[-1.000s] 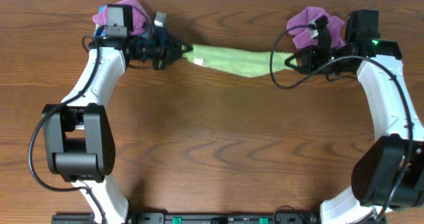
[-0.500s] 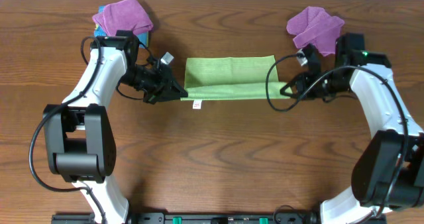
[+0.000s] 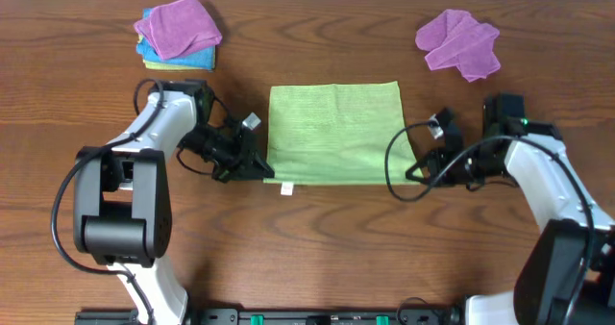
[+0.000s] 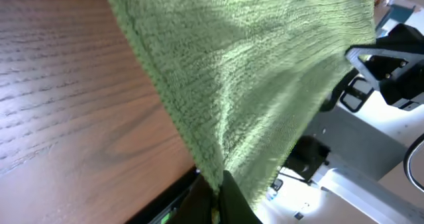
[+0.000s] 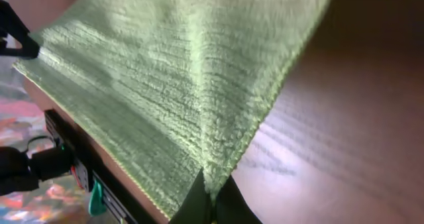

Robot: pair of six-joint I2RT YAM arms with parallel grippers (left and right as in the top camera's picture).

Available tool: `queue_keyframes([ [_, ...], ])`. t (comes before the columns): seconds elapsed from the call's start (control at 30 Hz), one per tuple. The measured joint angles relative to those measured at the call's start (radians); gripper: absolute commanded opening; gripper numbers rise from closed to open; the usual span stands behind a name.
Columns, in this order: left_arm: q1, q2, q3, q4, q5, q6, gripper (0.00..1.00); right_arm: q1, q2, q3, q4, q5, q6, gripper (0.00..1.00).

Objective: Fold the cloth

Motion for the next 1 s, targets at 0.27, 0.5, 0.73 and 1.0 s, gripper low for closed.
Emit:
queue_keyframes([
  [0.27,-0.02,0.0,-0.016,0.132,-0.003,-0.078,0.06,0.0,-0.012,-0.064,0.22,0.012,0.037,0.01],
  [0.5,-0.022,0.0,-0.017,0.362,-0.002,-0.239,0.06,0.002,-0.013,-0.063,0.502,0.034,0.132,0.01],
  [0.73,-0.023,0.0,-0.017,0.644,-0.031,-0.438,0.06,0.044,-0.013,-0.064,0.695,0.089,0.22,0.01],
  [1.0,-0.023,0.0,-0.017,0.88,-0.106,-0.607,0.06,0.089,0.036,-0.063,0.9,0.163,0.275,0.01],
])
